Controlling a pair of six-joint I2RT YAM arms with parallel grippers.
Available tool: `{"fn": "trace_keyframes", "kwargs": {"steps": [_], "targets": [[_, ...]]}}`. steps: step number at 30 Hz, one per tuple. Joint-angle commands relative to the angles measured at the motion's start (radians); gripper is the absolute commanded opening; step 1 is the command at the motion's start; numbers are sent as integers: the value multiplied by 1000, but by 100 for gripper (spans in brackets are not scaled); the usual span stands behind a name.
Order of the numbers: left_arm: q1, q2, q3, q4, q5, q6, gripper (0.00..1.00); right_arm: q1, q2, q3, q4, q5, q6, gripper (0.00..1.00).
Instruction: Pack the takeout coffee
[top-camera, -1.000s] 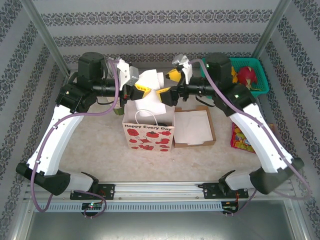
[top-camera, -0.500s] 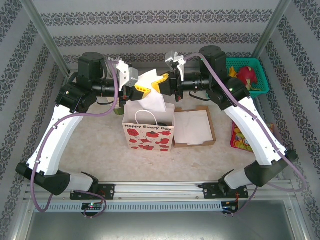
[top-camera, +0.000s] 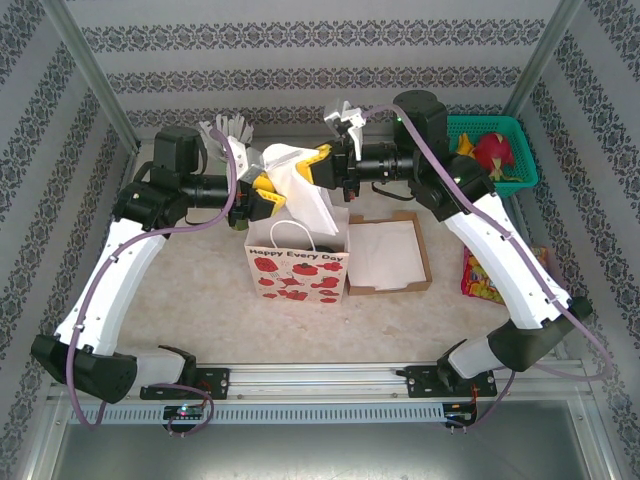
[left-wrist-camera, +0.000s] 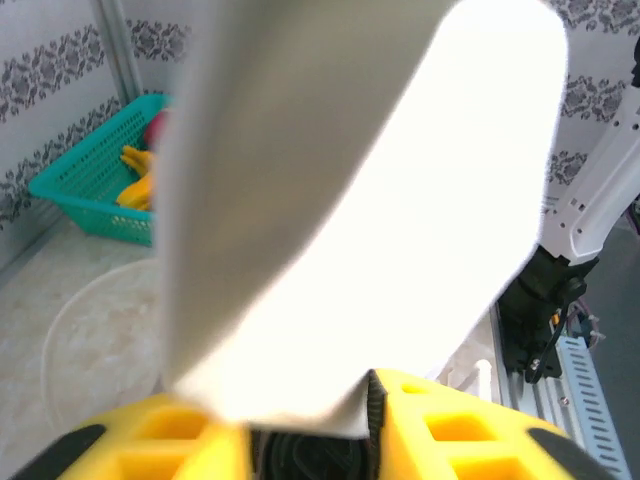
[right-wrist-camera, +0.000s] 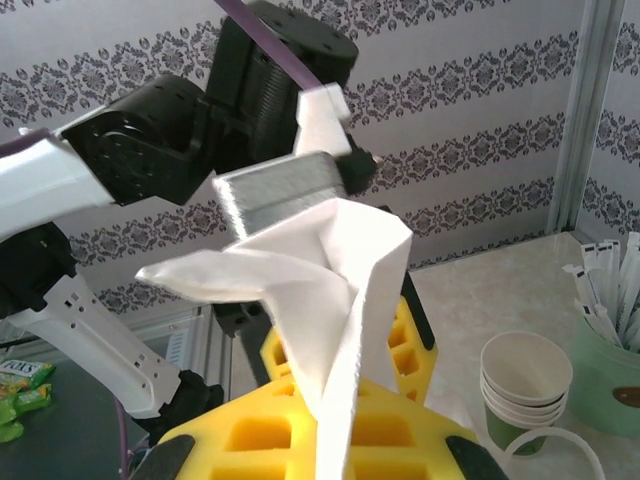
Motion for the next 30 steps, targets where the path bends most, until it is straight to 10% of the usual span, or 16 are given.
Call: {"fn": "trace_keyframes", "kwargs": {"steps": [1,17,30], "targets": [[6,-35,-31,39,24,-23,23,32,23,14,56,42,-1,0],[74,-407,-346,293,-571,-423,98,98,95,-148,233,212,-11,0],[74,-394,-304,4,-1161,-965,100,153,81,-354,493,304,100,0]]}}
